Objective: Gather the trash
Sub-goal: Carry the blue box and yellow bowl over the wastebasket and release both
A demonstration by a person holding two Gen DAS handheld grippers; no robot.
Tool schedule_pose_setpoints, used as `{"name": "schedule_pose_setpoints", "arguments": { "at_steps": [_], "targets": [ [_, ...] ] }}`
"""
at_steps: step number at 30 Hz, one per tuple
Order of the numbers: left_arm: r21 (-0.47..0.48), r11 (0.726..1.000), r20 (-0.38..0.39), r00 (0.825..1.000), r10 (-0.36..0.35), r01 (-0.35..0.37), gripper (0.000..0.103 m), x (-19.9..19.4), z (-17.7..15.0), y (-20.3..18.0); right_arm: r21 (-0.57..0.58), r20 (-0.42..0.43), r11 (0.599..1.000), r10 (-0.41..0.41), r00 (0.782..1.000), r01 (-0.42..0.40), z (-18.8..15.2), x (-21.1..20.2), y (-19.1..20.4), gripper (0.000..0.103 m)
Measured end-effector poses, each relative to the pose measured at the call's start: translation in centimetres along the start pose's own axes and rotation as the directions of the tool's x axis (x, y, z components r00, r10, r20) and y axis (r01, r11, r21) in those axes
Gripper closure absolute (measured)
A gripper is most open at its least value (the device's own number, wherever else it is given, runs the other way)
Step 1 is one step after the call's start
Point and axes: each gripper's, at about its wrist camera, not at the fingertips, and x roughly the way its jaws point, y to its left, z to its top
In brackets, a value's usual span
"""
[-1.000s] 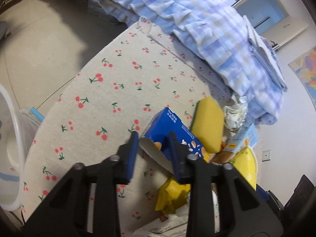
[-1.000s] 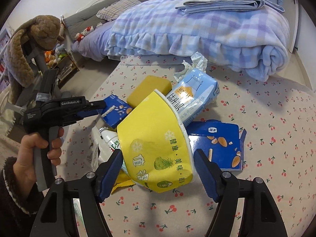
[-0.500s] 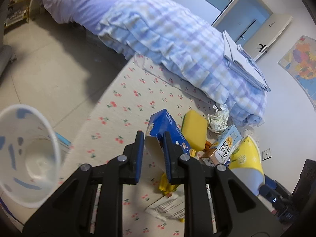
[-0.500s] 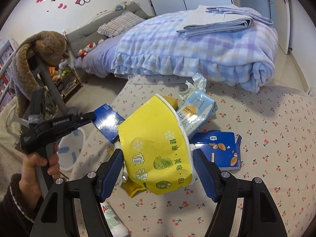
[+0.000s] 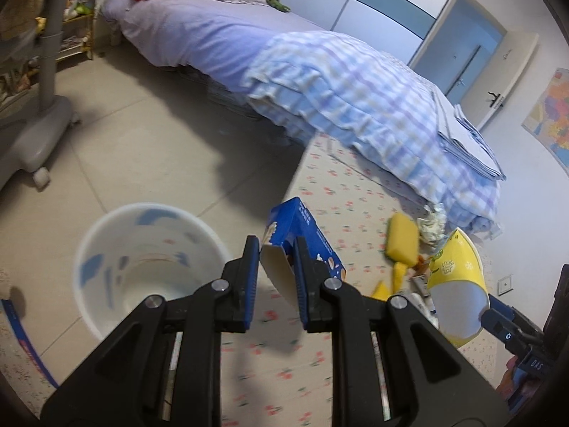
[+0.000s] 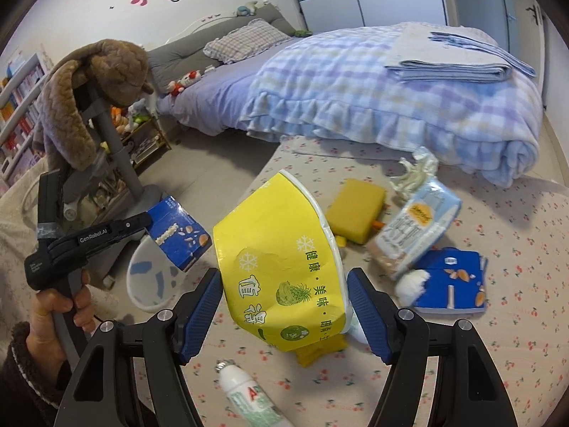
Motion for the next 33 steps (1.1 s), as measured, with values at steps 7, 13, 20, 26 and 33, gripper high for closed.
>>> {"name": "schedule_pose_setpoints", "arguments": {
  "at_steps": [7,13,20,26,33],
  "targets": [
    [-0.017,0.998,0.018,0.998,0.067,-0.067,0.082,-2.0,-0.1,3.9,-0.057,-0.032,0.998,0.032,0.999,-0.034,0.2,2.9,4.7,0.030],
    [-0.017,0.992,0.018,0.992,0.125,-0.124,0.081,-2.6,-0.1,6.4,-0.100,-0.058,0.993,0.056,0.997,-0.062,0.0,5.3,8.5,0.030],
    [0.001,0.986,-0.004,0.986,0.164,-0.164,0.075,-2.9,-0.1,8.7,-0.114,-0.088,0.988,0.094,0.992,-0.104,0.0,8.0,12.0,0.030],
    [0.010,0.969,-0.017,0.968,0.249,-0.249,0.024,-3.7,-0.1,10.3,-0.130,-0.118,0.984,0.110,0.987,-0.125,-0.4,10.3,14.4,0.029],
    [0.030,0.944,-0.055,0.943,0.329,-0.327,0.021,-4.0,-0.6,12.5,-0.142,-0.143,0.980,0.120,0.982,-0.140,-0.8,12.5,16.2,0.029]
  ]
}}
